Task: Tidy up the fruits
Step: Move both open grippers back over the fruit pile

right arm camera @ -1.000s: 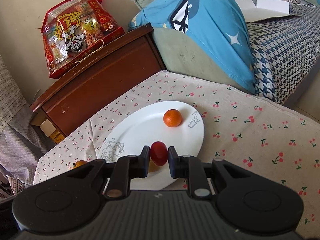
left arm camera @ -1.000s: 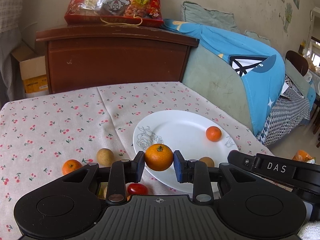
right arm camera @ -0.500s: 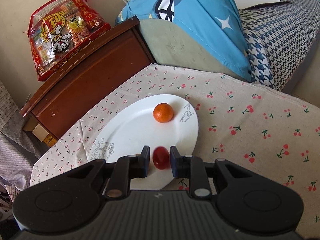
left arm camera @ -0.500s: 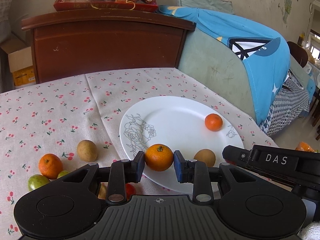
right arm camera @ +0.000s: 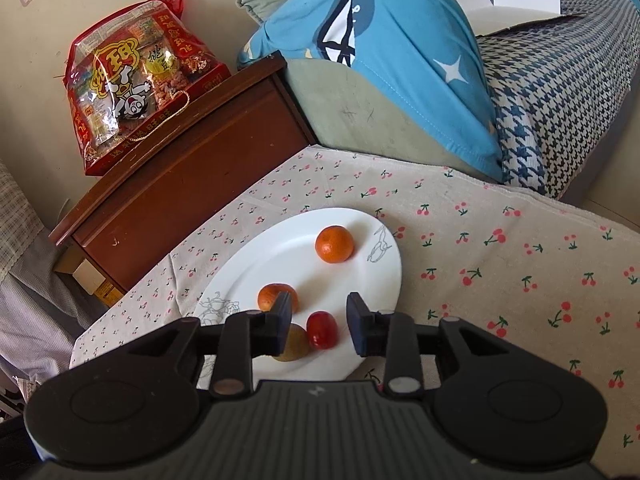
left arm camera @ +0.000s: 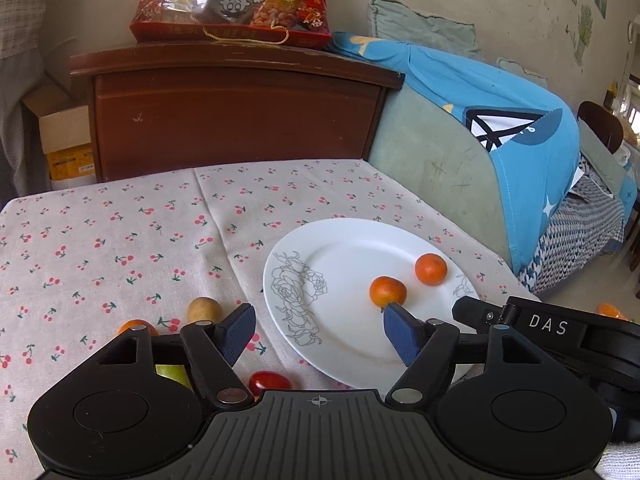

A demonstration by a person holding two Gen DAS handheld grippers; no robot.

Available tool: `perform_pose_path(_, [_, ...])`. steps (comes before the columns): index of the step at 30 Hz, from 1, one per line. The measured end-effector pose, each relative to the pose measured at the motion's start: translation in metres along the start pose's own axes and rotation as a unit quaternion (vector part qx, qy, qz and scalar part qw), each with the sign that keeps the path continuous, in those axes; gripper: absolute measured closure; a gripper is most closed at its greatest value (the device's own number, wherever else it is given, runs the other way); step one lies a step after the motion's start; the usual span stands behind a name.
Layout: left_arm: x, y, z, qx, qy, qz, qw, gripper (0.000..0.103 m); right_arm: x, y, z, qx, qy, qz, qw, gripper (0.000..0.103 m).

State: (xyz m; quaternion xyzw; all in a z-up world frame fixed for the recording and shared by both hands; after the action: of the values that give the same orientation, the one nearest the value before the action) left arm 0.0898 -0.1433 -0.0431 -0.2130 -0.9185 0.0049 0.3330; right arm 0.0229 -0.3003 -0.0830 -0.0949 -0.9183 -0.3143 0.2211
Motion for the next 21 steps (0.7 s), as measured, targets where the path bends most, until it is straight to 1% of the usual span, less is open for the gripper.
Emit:
perform_pose_path(4, [0.010,0.010,0.000,0.006,0.003,-0.009,0.9999,0.026,0.003,0.008,0.004,0.023,0.007,-0.005,1.000,0.068])
perform_pose_path(6, [0.014,0.016,0.002,0.010,0.006,-0.017,0.9998,0.025,0.006,0.012,0.007,0.034,0.010,-0.009,0.999,0.068])
perform_pose_path(9, [0.021,0.028,0.006,0.029,0.008,-0.025,0.9992,0.022,0.010,0.018,0.011,0.048,0.015,-0.017,0.999,0.068])
perform_pose_path(15, [0.037,0.052,0.011,0.053,0.009,-0.044,0.9976,0.022,0.017,0.028,0.020,0.068,0.026,-0.028,0.997,0.068])
perform_pose_path(21, [0.049,0.066,0.018,0.055,0.008,-0.061,0.9966,0.022,0.022,0.041,0.032,0.096,0.041,-0.044,0.994,0.068])
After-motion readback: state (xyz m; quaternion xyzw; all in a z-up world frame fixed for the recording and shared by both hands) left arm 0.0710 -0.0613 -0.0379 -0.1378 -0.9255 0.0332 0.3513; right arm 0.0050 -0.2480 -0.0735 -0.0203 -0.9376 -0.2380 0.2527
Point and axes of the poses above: each gripper's, at about its wrist camera, not at the fingertips, and x roughly against the way its jaws point, y to its left, z to its underside, the point moved 8 cm from there along -x, roughly the way its jaws point, and after that the axes turned 4 degrees about -z, right-handed, at the moved point
